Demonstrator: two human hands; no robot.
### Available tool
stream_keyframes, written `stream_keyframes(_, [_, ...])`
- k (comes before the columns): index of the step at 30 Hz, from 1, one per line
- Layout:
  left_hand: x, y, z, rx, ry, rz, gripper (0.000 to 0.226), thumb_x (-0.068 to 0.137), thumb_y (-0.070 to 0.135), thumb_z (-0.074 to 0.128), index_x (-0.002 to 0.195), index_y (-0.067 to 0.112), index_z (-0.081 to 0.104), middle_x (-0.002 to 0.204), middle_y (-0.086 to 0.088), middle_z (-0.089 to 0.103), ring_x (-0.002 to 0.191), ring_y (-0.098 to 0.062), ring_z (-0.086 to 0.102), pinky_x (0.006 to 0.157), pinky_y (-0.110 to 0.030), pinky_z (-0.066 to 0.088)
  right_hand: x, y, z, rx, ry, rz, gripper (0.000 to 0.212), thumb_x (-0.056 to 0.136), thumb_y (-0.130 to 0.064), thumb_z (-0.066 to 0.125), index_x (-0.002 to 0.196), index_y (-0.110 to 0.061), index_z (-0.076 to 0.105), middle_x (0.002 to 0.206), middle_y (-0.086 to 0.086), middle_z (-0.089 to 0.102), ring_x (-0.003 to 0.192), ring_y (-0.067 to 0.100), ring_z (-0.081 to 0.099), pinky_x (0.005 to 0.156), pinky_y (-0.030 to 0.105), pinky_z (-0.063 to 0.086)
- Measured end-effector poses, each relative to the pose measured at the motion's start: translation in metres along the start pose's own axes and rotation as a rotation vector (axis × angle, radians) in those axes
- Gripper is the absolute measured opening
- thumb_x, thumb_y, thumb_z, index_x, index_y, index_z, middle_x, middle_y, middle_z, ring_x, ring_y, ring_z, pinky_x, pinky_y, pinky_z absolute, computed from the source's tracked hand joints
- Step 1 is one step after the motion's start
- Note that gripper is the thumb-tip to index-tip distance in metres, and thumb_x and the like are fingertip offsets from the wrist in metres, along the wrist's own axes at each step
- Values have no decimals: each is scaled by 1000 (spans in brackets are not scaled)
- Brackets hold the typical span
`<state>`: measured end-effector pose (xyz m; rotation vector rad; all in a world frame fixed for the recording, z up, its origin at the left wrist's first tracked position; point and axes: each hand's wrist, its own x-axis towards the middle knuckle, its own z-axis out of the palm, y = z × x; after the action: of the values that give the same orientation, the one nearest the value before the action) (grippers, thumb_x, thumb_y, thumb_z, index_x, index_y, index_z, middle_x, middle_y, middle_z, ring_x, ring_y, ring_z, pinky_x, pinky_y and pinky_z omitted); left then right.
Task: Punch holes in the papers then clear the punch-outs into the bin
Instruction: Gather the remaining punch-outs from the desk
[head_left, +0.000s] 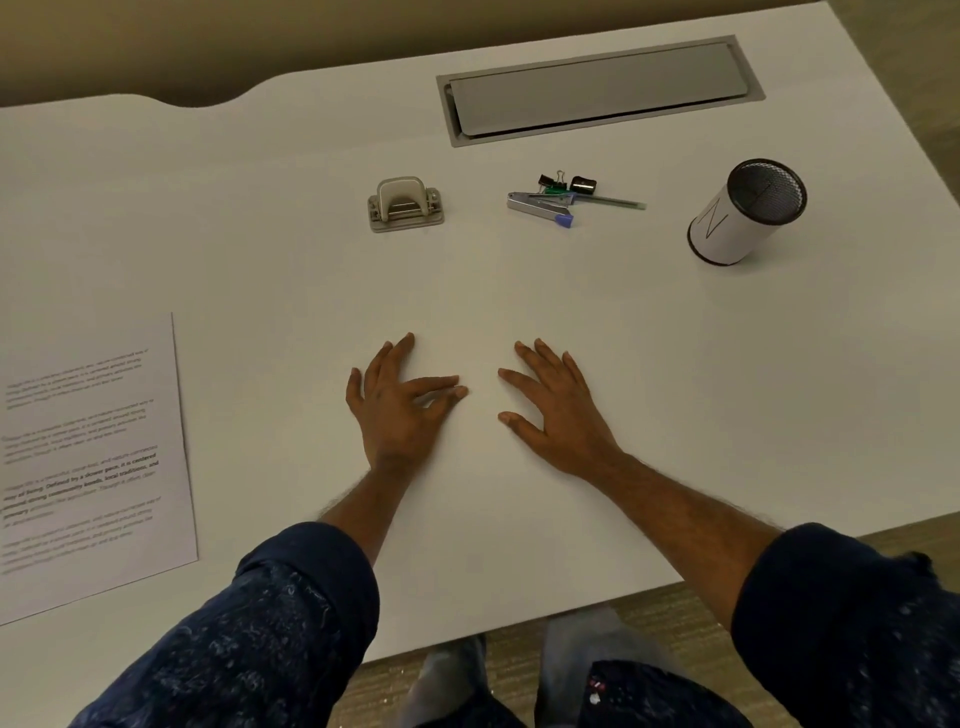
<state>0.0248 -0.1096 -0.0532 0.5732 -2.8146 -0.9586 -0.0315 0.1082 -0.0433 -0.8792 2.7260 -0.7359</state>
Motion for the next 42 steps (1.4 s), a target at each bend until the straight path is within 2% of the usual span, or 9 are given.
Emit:
stream_keyframes(5, [0,5,-2,-20,-18,-3,22,82,62,63,88,44,76,152,12,41,147,-11,20,119,-48,1,9,-8,-2,24,59,-4,36,88,-40,63,119,-23,66,137,-1,53,130,21,42,108,42,30])
stream_keyframes(8, [0,9,-2,-20,-22,18,17,84,53,67,85,40,76,150,9,42,147,-14,22,119,-51,-2,21,-15,-4,55,16,12,31,86,-39,65,113,-22,69,118,-4,56,110,17,48,97,41,36])
stream_keyframes(21, [2,11,-5,-27,-74,66,16,87,38,69,89,25,78,141,1,49,144,-20,29,116,-55,-8,63,-23,-9,143,-144,-50,26,80,-45,70,103,-33,70,102,-9,52,95,6,42,89,33,30])
stream_keyframes(23, [3,11,-7,-63,-91,44,14,87,38,69,88,28,77,141,3,49,144,-17,28,116,-50,-11,65,-24,-8,140,-148,-54,22,79,-46,71,99,-35,71,101,-9,53,93,5,41,87,33,29])
stream_keyframes(25, [5,11,-10,-159,-99,9,6,87,36,70,87,42,72,139,3,51,141,-15,34,117,-49,-12,66,-24,-9,125,-159,-64,20,78,-45,72,96,-36,71,99,-10,54,92,5,41,85,33,30])
stream_keyframes(27, [5,12,-15,-286,-100,-23,33,87,30,71,86,61,59,133,1,57,134,-15,45,117,-53,-8,68,-24,-10,108,-172,-75,20,77,-45,74,94,-35,72,99,-10,54,92,6,42,86,34,32])
stream_keyframes(31, [5,5,-19,-317,-56,-31,26,88,29,70,76,49,59,130,6,54,133,-10,45,118,-53,2,71,-26,-10,110,-177,-70,17,77,-45,73,91,-35,73,96,-12,54,90,7,44,87,35,33])
stream_keyframes(39, [4,4,-21,-344,-68,-10,42,88,26,71,80,63,54,125,-3,62,135,-14,43,118,-55,3,69,-31,-9,99,-166,-46,10,81,-39,70,88,-33,74,95,-9,56,91,11,47,87,37,33])
stream_keyframes(42, [4,3,-23,-316,-81,-2,32,88,27,71,76,53,57,126,2,60,134,-11,44,118,-55,5,67,-33,-8,92,-171,-33,10,84,-37,68,89,-31,74,97,-8,56,96,13,48,89,37,29])
